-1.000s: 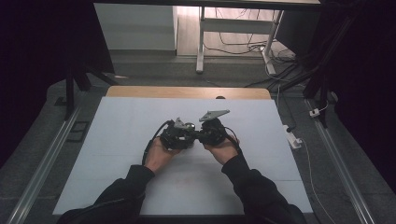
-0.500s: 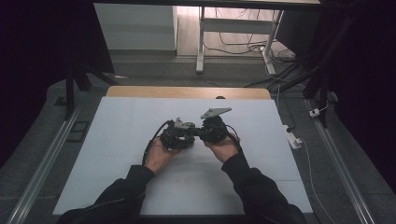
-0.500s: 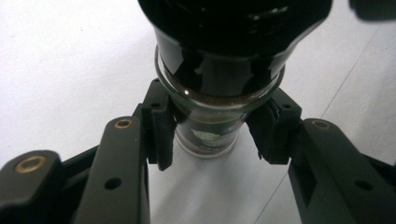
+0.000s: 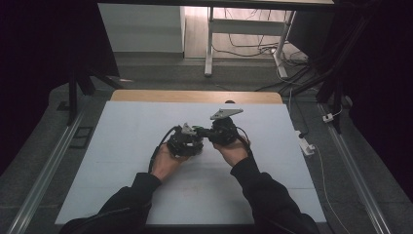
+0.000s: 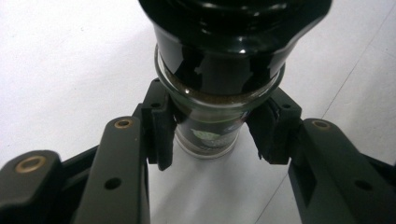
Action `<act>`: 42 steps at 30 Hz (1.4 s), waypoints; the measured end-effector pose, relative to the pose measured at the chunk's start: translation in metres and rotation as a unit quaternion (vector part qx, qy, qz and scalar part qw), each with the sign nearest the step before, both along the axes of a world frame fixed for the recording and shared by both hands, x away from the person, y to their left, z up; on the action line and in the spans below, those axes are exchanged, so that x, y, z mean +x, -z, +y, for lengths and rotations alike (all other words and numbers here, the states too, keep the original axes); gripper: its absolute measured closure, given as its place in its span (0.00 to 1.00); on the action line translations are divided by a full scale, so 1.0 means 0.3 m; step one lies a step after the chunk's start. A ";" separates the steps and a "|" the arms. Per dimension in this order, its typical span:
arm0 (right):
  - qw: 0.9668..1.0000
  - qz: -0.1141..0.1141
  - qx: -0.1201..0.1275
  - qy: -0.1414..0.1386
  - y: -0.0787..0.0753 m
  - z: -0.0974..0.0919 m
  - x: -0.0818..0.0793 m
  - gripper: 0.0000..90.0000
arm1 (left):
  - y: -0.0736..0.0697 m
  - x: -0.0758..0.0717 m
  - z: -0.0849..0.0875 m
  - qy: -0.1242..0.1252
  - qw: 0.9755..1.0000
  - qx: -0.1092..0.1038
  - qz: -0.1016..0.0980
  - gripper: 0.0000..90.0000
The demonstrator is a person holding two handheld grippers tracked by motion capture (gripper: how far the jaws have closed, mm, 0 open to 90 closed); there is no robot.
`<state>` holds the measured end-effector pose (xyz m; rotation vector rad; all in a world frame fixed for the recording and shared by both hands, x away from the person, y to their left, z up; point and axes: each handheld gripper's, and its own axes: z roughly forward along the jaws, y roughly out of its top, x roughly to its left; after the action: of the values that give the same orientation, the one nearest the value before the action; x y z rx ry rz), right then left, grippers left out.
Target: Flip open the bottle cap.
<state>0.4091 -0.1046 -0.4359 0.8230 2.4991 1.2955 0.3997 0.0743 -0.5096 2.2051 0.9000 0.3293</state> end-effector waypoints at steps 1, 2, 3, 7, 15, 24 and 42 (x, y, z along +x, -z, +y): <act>1.000 0.000 0.002 0.001 -0.001 0.000 0.003 1.00 | 0.000 0.000 0.000 0.000 1.000 0.000 0.000 0.60; 1.000 -0.001 0.003 0.002 -0.003 0.000 0.007 1.00 | 0.000 0.000 0.000 0.000 1.000 0.000 0.000 0.60; 1.000 0.001 0.004 0.003 -0.004 -0.001 0.010 1.00 | 0.000 0.000 0.000 0.000 1.000 0.000 0.000 0.60; 1.000 0.004 0.009 0.009 -0.004 -0.003 0.028 1.00 | 0.000 -0.001 -0.001 0.000 1.000 0.001 0.000 0.60; 0.999 0.023 0.011 0.029 0.026 -0.018 0.075 1.00 | 0.001 -0.001 0.000 0.002 1.000 0.002 -0.001 0.60; 1.000 0.017 0.010 0.021 0.012 -0.023 0.060 0.98 | -0.001 0.003 0.000 0.003 1.000 0.002 0.003 0.59; 1.000 0.023 0.008 0.020 -0.009 -0.058 0.003 0.60 | -0.032 -0.013 0.035 0.025 0.999 -0.005 0.036 0.30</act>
<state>0.4101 -0.1219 -0.4333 0.9106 2.4982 1.2986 0.3958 0.0849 -0.5000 2.2383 0.8817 0.2213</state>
